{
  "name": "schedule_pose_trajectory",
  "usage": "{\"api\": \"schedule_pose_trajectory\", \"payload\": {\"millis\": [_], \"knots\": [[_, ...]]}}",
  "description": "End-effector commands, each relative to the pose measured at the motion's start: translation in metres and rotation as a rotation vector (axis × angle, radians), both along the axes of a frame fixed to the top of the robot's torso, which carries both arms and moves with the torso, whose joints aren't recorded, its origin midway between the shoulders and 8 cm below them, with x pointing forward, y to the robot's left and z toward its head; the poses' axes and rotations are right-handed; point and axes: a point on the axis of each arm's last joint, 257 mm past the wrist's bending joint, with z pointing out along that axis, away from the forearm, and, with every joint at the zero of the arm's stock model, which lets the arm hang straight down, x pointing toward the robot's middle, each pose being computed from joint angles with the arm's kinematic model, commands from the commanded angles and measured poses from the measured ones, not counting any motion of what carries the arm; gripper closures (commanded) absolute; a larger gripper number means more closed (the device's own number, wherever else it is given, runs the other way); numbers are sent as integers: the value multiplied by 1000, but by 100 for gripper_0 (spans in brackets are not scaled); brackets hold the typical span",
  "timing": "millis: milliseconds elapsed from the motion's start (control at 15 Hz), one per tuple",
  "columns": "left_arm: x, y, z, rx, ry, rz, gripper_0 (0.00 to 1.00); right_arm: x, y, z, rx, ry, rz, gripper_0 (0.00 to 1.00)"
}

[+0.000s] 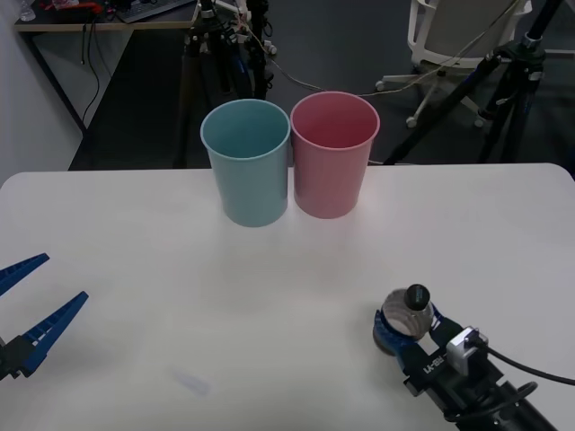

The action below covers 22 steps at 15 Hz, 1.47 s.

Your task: Grasp the object on the table and drop it into the matching bin: aluminum can to the light blue bin, PET bottle to the pink bin.

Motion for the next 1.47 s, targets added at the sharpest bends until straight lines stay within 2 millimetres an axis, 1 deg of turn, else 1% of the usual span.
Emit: {"api": "schedule_pose_trajectory", "payload": {"millis": [67, 200, 267, 400, 467, 667, 733, 867, 933, 1133, 1200, 1333, 1467], "knots": [[0, 0, 0, 0, 0, 0, 0, 4, -23, 39, 31, 2, -30, 100], [0, 0, 0, 0, 0, 0, 0, 10, -37, 69, 53, -3, -49, 100], [0, 0, 0, 0, 0, 0, 0, 15, -44, 88, 57, -11, -59, 100], [0, 0, 0, 0, 0, 0, 0, 25, -54, 117, 42, -36, -78, 100], [0, 0, 0, 0, 0, 0, 0, 34, -57, 135, 41, -47, -89, 100], [0, 0, 0, 0, 0, 0, 0, 57, -60, 173, 29, -56, -113, 100], [0, 0, 0, 0, 0, 0, 0, 69, -59, 191, 58, -54, -111, 100], [0, 0, 0, 0, 0, 0, 0, 87, -61, 215, 81, -67, -127, 100], [0, 0, 0, 0, 0, 0, 0, 95, -60, 226, 88, -66, -128, 100], [0, 0, 0, 0, 0, 0, 0, 112, -53, 247, 106, -42, -111, 100], [0, 0, 0, 0, 0, 0, 0, 120, -46, 255, 113, -38, -93, 100], [0, 0, 0, 0, 0, 0, 0, 134, -33, 262, 132, -22, -65, 100], [0, 0, 0, 0, 0, 0, 0, 152, -13, 271, 129, -6, -28, 100]]}}
